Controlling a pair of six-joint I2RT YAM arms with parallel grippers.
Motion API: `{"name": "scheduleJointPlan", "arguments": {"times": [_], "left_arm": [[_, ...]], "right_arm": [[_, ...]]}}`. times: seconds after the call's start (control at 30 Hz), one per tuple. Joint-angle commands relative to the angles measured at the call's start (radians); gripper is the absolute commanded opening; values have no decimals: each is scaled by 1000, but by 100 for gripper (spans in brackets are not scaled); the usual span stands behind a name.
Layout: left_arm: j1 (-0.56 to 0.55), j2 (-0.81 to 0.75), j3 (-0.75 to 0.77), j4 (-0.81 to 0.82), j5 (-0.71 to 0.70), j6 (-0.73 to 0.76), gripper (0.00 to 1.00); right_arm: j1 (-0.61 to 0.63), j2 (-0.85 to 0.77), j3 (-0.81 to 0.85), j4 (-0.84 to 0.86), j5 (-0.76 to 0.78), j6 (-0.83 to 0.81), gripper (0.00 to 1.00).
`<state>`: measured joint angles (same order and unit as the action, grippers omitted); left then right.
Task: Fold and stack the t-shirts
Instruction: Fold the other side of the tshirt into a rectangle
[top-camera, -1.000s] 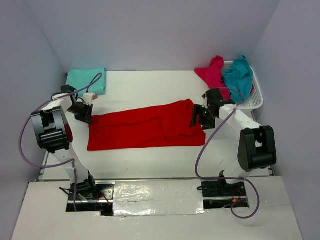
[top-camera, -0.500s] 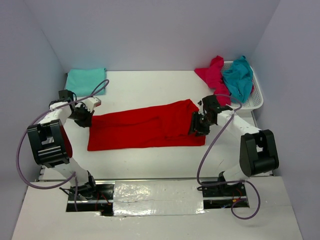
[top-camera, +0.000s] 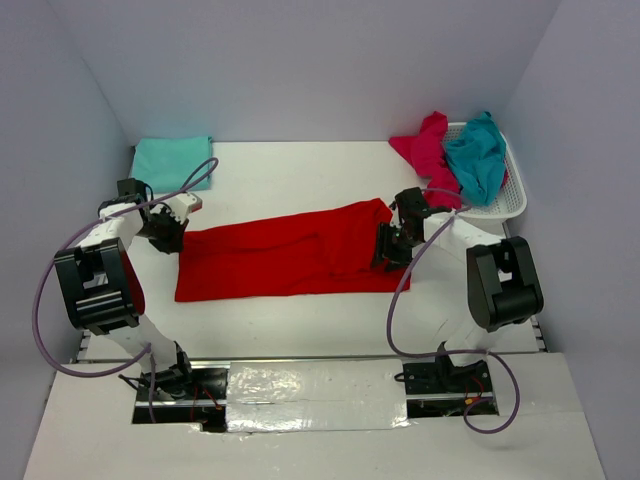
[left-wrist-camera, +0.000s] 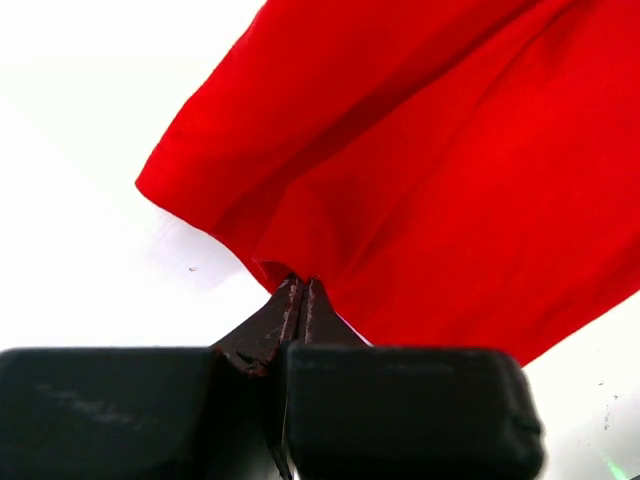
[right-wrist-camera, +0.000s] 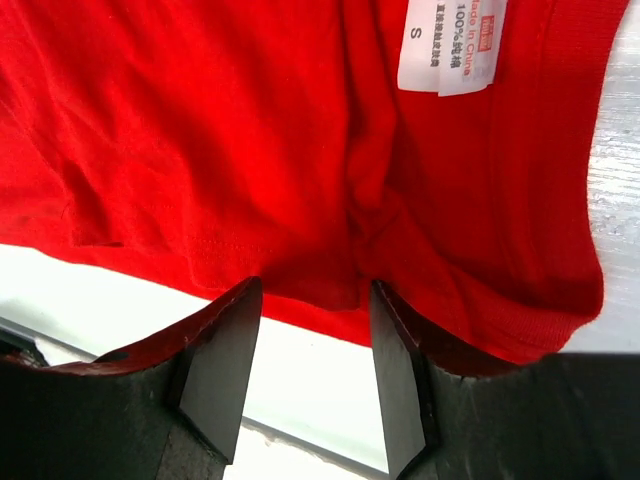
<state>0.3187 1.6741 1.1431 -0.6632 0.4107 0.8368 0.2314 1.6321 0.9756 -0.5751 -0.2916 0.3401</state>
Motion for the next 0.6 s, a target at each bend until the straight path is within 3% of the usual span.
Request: {"name": "scheduleJointPlan", "arguments": {"times": [0.0, 0.17, 0.27, 0.3, 0.4, 0.57], "left_arm": [[2, -1, 15, 1, 42, 16, 0], [3, 1, 18, -6, 37, 19, 0], [3, -4, 14, 0, 37, 19, 0], [2, -5, 14, 2, 37, 18, 0], [2, -4, 24, 19, 34, -2, 0], [3, 12, 72, 115, 17, -96, 0]], "right_arm": [[5, 15, 46, 29, 17, 13, 55], [3, 14, 29, 59, -7, 39, 57], [6, 18, 23, 77, -30, 43, 42], [6, 21, 26, 77, -32, 45, 27], [3, 22, 43, 63, -14, 45, 2], [2, 26, 161, -26, 35, 11, 0]]}}
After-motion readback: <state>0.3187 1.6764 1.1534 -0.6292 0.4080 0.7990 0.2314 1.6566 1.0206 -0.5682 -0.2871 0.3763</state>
